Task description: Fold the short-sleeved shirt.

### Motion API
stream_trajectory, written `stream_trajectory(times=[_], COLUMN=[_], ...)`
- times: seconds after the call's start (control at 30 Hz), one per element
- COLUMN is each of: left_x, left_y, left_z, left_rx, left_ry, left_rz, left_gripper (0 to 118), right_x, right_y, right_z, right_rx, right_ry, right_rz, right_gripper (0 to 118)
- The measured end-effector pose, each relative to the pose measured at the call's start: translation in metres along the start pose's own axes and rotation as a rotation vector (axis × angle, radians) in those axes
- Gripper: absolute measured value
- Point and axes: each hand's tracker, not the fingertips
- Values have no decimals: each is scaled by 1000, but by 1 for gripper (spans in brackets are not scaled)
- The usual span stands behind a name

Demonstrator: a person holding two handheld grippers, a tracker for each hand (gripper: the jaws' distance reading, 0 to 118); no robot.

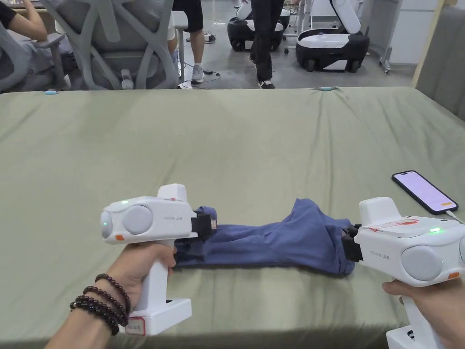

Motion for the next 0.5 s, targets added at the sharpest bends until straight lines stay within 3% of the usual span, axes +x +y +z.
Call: stream_trajectory(times=[0.23, 0.3, 0.33, 0.37, 0.43, 0.47, 0.5], left_x=[-16, -21, -23, -21, -15, -13, -8], left_y=[-1, 2, 3, 4, 9, 12, 13], left_z=[-29, -31, -30, -26, -15, -8, 3], left_rx=[-34, -45, -45, -36, -21, -1, 39], left_ry=[11, 3, -8, -45, -72, -71, -61], left_rz=[18, 21, 25, 28, 3, -22, -55], left_gripper=[8, 18, 32, 63, 106, 118, 118], right_x=[3, 3, 3, 3, 2, 1, 0], right_y=[-9, -10, -10, -11, -11, -11, -11], right_z=[3, 2, 2, 1, 1, 1, 1], right_rx=[-4, -6, -7, -8, -11, -11, -9], right_ry=[-2, 3, 4, 4, 7, 9, 11], right_rz=[-12, -16, -17, -16, -13, -11, -10], right_gripper=[0, 0, 0, 0, 0, 0, 0])
